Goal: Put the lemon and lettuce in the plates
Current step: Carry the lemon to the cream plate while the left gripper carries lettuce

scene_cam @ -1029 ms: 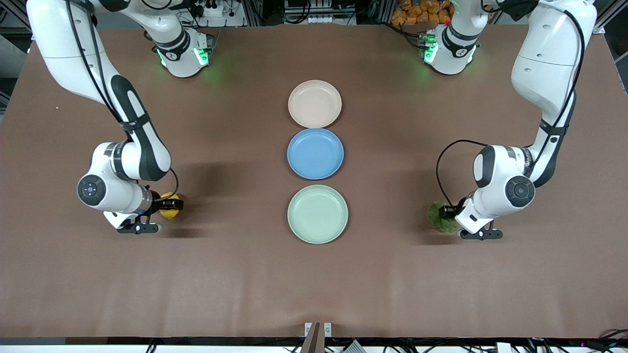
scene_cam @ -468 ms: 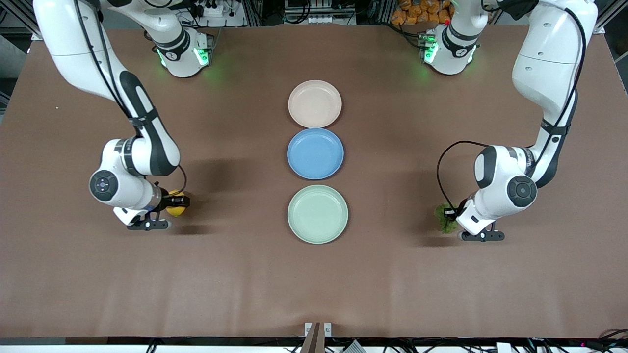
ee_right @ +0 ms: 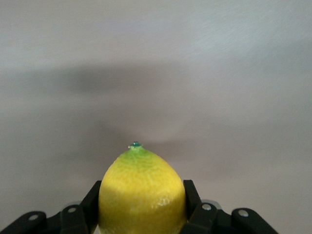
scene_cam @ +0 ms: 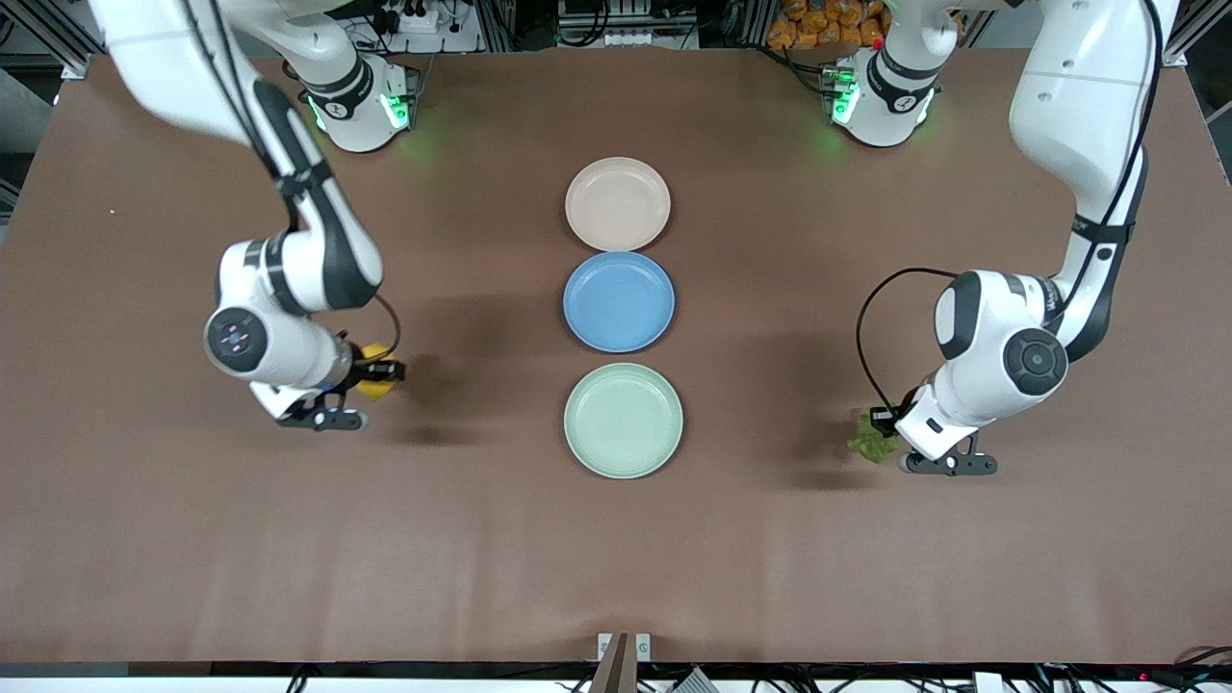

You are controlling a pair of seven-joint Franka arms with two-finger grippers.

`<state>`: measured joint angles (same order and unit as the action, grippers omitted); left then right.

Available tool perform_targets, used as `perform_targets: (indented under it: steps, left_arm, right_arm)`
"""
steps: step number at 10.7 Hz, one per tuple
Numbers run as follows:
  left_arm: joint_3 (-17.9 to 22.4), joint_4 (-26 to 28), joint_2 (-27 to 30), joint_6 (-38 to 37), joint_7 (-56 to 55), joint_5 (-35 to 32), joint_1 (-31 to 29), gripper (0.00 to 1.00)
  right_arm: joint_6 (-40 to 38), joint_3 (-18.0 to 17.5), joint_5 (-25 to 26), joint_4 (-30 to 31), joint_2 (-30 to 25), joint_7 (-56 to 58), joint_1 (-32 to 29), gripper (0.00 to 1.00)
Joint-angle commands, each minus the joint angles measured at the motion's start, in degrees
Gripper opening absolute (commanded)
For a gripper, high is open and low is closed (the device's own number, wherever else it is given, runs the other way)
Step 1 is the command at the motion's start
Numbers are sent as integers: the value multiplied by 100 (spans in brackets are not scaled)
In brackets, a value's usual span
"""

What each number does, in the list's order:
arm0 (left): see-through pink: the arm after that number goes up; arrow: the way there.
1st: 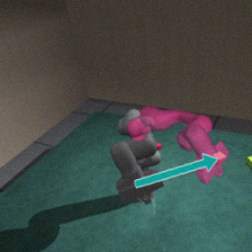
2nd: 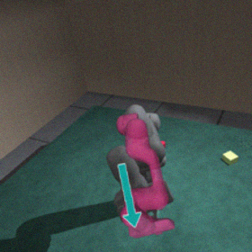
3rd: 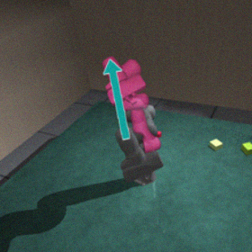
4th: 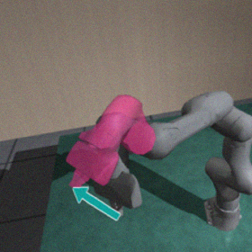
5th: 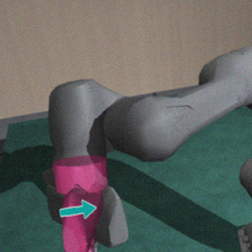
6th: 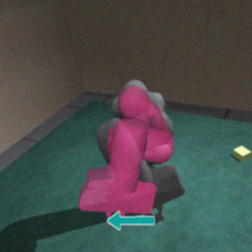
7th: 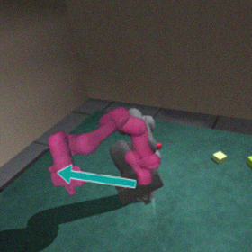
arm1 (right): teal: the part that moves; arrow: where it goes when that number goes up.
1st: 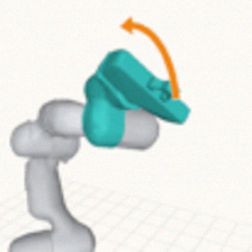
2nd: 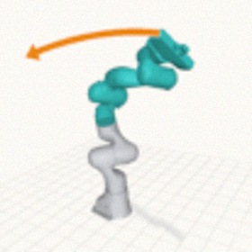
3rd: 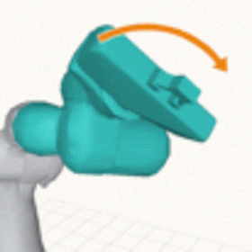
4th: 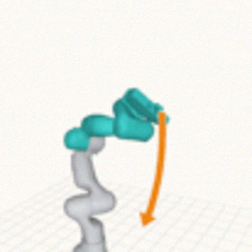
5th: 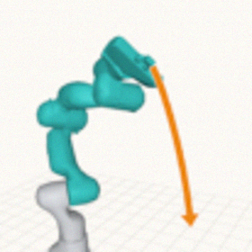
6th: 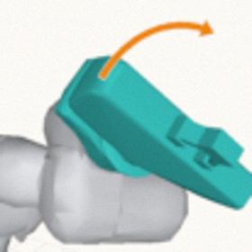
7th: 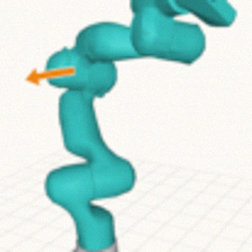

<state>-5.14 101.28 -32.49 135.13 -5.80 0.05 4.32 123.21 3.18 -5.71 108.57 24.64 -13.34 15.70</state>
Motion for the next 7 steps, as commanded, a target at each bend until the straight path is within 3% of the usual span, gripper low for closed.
perform_targets:
  steps: [1, 3, 7]
  left_arm:
    - [4, -108, 383, -503, -263, -5, 314, 0]
    - [-22, -362, 410, -671, -910, 4, 708, 0]
    - [-22, -732, 261, -672, -2124, 21, 1430, 0]
  right_arm:
    - [-533, -28, -323, 183, -609, -1412, 835, 0]
    - [-832, -55, -1226, 191, -724, -1749, 1311, 0]
    - [-834, -63, -1563, 191, -830, -3023, 2322, 0]
